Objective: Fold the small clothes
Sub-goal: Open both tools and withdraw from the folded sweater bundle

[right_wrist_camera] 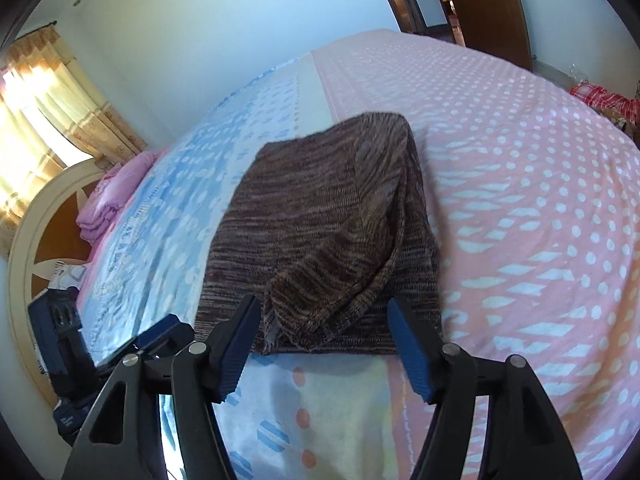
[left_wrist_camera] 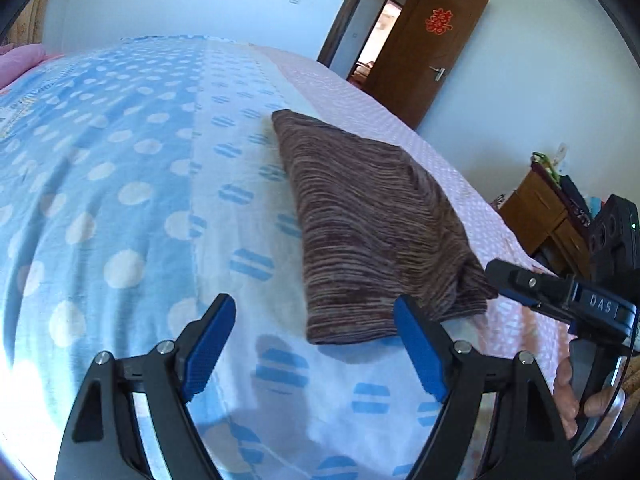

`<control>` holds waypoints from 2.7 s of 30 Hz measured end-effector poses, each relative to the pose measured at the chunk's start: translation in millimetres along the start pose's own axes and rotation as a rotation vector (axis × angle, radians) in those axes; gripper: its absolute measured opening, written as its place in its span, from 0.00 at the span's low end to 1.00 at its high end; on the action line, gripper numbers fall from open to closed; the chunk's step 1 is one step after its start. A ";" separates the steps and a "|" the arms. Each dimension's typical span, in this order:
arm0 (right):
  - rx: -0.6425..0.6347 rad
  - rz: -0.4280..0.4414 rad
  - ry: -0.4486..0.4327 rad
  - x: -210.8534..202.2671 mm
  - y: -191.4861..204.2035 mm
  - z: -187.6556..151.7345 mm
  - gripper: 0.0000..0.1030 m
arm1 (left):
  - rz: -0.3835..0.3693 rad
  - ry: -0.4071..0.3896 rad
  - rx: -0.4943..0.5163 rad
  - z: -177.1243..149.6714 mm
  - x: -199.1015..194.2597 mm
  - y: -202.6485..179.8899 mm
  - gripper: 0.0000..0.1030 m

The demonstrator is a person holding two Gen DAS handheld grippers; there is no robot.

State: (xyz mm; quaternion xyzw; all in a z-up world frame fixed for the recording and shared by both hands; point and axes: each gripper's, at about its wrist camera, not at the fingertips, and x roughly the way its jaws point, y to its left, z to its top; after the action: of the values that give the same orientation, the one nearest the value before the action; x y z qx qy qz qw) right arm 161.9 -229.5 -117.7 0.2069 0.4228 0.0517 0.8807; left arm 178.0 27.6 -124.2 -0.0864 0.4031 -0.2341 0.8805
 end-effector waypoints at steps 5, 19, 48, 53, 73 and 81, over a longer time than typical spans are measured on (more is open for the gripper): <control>0.050 -0.041 0.061 24.9 -9.3 -5.6 0.27 | 0.012 0.014 0.006 1.7 3.6 0.2 0.81; -0.032 -0.158 0.108 -7.8 -35.5 -31.3 0.11 | 0.102 0.051 0.038 1.6 10.9 1.4 0.81; -0.128 -0.321 -0.051 22.2 -29.8 8.9 0.46 | 0.272 0.033 0.138 13.8 49.2 -23.0 0.89; -0.063 -0.306 -0.109 -2.8 -40.7 -5.9 0.52 | 0.290 0.030 0.137 12.9 47.2 -20.1 0.95; -0.020 -0.114 -0.146 -12.4 -40.1 74.0 0.72 | -0.028 0.018 -0.046 88.8 57.5 -11.6 0.94; 0.038 -0.128 -0.059 55.2 -62.5 96.8 0.72 | -0.026 0.130 -0.131 100.3 121.5 -11.3 0.85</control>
State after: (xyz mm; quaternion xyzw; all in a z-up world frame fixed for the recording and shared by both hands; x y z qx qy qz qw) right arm 265.9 -302.7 -129.3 0.1976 0.4100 -0.0188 0.8902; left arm 318.1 -44.4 -135.5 -0.1334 0.4728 -0.2237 0.8418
